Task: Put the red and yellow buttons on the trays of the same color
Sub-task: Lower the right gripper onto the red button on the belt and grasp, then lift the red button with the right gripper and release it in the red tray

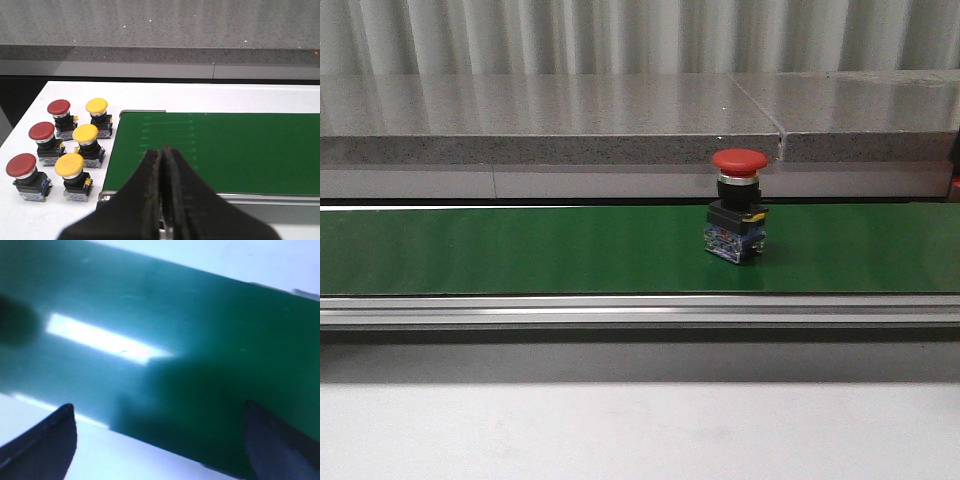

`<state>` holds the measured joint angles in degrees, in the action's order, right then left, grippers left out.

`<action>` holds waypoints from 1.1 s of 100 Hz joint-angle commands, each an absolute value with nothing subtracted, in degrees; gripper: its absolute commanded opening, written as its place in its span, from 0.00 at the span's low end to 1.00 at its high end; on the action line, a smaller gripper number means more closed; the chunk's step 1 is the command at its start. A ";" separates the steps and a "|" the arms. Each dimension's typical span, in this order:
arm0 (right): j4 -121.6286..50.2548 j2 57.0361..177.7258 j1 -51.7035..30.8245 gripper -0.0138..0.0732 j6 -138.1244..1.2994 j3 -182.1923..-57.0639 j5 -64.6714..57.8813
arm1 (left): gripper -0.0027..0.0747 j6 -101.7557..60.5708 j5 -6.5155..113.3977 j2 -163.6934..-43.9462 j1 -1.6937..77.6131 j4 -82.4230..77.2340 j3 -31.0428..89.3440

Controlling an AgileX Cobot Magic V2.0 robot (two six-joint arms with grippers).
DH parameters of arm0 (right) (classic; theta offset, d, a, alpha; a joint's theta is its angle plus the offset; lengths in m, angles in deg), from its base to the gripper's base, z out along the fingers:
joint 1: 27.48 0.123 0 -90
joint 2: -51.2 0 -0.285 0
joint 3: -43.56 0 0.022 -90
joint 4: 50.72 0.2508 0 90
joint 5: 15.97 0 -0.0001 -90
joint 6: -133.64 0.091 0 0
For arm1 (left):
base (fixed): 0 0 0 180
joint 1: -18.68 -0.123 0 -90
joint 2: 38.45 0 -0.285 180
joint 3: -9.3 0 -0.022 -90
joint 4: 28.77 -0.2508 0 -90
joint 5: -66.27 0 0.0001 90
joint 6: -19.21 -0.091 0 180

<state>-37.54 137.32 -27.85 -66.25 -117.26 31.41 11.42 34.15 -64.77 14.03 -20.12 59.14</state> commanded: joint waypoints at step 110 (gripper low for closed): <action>-35.42 149.34 -13.08 0.54 -70.82 -127.40 24.01 | 0.01 11.67 38.44 -65.23 14.43 -19.34 57.59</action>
<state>-36.32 151.50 -13.18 -70.42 -125.19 24.75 11.42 34.15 -64.77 14.03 -20.12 59.14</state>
